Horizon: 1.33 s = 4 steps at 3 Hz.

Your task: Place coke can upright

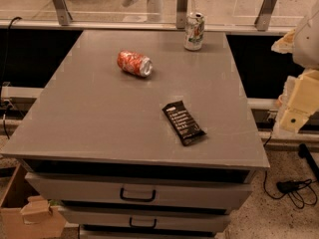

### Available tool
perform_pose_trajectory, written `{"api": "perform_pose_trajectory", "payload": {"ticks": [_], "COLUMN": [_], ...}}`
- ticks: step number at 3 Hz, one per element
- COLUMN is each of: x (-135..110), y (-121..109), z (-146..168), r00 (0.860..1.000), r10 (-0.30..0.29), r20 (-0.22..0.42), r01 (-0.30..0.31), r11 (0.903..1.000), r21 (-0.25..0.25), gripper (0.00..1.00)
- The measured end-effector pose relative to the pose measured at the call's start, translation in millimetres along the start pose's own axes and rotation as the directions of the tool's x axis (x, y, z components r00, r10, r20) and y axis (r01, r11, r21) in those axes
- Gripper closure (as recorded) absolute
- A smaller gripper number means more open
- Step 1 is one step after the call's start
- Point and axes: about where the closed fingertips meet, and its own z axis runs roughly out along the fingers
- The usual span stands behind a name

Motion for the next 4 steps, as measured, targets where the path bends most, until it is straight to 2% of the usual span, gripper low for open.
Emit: {"api": "perform_pose_trajectory", "payload": {"ticks": [1,2,3,4], "x": [-0.1,-24.1,-79.6,-145.2], "y": [0.0,-3.0,-14.5,-42.7], "z": [0.0,3.9,24.5,50.7], "r00": [1.0,0.999,0.996,0.995], "r10": [0.0,-0.02,-0.072,-0.094], "r20": [0.0,0.026,0.045,0.038], "r01": [0.0,0.02,0.072,0.093], "r11": [1.0,0.9998,0.9974,0.995], "r21": [0.0,-0.001,0.002,0.036], "gripper": [0.0,0.0,0.0,0.0]}}
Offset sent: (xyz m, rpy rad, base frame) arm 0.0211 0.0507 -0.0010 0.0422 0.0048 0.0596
